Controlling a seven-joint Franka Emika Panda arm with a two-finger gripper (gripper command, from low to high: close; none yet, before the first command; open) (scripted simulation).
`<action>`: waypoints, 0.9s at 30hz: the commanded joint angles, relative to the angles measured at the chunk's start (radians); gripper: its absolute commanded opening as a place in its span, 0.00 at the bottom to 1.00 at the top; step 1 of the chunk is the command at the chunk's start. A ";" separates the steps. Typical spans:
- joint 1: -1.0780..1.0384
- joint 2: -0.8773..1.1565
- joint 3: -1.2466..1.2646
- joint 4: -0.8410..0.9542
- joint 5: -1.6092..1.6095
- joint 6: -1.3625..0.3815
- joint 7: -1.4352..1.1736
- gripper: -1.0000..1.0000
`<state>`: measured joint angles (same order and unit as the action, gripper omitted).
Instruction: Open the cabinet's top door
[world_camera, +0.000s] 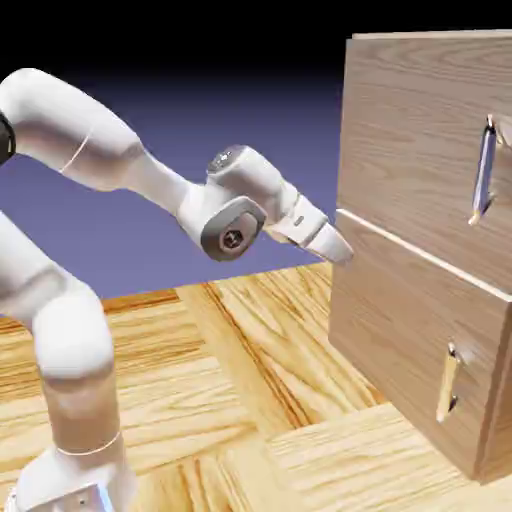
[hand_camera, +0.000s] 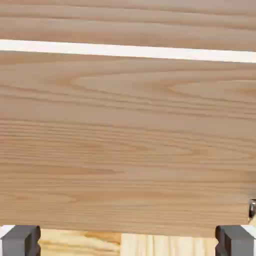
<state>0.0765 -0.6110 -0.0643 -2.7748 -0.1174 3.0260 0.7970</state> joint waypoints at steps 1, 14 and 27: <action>0.024 -0.015 -0.024 0.013 -0.044 -0.004 0.021 0.50; 0.335 -0.213 -0.334 0.183 -0.609 -0.057 0.291 0.50; 0.645 -0.410 -0.644 0.353 -1.174 -0.110 0.560 0.50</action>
<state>0.7218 -1.0208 -0.7084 -2.4220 -1.2918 2.9158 1.3573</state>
